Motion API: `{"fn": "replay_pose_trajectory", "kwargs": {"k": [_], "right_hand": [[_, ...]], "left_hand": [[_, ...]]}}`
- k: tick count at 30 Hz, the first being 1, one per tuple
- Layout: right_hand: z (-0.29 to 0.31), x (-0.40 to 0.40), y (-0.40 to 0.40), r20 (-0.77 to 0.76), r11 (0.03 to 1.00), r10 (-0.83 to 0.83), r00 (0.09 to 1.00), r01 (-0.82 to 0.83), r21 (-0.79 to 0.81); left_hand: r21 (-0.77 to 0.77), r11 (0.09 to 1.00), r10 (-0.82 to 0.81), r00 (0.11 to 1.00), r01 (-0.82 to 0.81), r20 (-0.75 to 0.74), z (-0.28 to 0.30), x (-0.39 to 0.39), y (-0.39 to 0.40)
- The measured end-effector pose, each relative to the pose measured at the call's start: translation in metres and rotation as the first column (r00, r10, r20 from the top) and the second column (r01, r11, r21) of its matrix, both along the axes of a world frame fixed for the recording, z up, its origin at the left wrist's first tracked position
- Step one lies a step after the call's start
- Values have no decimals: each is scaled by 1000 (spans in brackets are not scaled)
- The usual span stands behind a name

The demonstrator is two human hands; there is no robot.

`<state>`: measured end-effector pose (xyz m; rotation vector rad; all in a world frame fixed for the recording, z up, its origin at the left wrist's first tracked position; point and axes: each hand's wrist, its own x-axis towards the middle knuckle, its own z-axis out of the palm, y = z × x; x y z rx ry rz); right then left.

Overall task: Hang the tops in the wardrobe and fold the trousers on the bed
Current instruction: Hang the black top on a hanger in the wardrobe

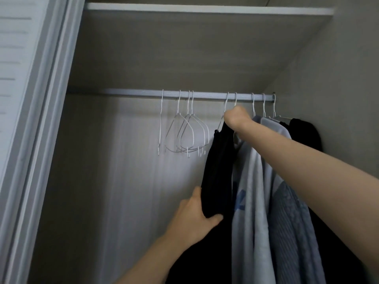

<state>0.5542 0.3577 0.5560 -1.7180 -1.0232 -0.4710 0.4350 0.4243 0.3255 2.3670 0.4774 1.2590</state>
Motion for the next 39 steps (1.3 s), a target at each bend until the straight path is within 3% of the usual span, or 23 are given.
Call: {"fn": "replay_pose_trajectory", "kwargs": {"k": [3, 7, 16, 24, 28, 32, 35, 39], "right_hand": [[-20, -11, -9, 162, 985, -157, 974, 166, -44], [-78, -27, -16, 376, 963, -252, 892, 269, 6], [-210, -35, -24, 527, 994, -93, 845, 112, -5], [-263, -44, -61, 397, 978, 208, 894, -189, -88], [-299, -53, -91, 292, 935, 355, 888, -335, -120], [-338, -60, -130, 271, 881, 472, 839, -443, -165], [-372, -71, -162, 246, 802, 595, 765, -547, -240], [-415, -97, -211, 143, 602, 795, 589, -743, -292]], "left_hand": [[9, 1000, -4, 999, 4, -53, -16, 1, 4], [-97, 991, -83, 992, 92, 91, -39, 5, 3], [-179, 977, -68, 968, 113, 240, -96, 16, -11], [-378, 917, -6, 954, 125, 299, -129, -15, -62], [-366, 925, 170, 971, -99, 167, -150, -35, -97], [-331, 877, 396, 914, -349, 86, -178, -64, -141], [-365, 800, 538, 839, -477, 84, -204, -95, -187], [-384, 652, 719, 694, -654, 39, -233, -143, -277]]}}
